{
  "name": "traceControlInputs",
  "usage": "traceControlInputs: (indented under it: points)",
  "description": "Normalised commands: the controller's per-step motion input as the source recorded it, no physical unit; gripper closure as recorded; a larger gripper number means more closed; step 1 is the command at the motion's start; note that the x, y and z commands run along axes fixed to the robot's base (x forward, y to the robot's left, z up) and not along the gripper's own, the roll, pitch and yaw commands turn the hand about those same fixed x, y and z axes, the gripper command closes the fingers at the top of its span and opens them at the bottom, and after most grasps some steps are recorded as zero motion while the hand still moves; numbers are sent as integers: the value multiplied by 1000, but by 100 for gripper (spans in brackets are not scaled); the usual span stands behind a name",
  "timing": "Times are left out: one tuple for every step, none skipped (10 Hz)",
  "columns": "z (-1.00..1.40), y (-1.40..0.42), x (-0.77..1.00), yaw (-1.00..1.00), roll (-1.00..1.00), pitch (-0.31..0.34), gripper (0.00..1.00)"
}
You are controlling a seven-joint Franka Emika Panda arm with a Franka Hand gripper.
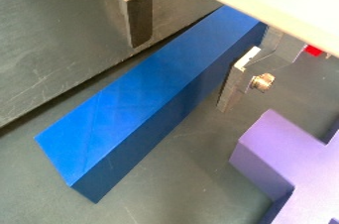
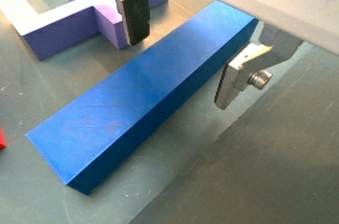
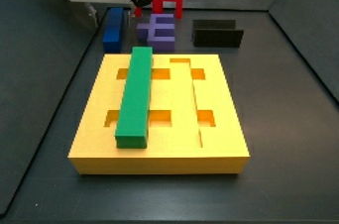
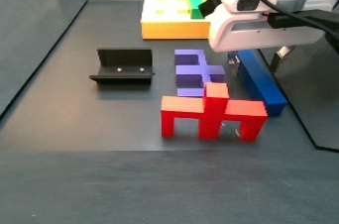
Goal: Pick up the blue object. Move up. Move to above the board. Insert the blue object.
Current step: Pick up the blue object.
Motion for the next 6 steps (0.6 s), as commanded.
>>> traceControlInputs:
  points:
    - [0, 0, 0, 83, 0, 0, 0]
    - [0, 66, 0, 0, -39, 0, 0]
    - [106, 0, 57, 0, 17, 31, 0]
    - [0, -54, 103, -74, 267, -3, 0]
    - [-160, -43, 46, -140, 377, -149, 0]
    - [-209, 0, 0, -143, 336, -196, 0]
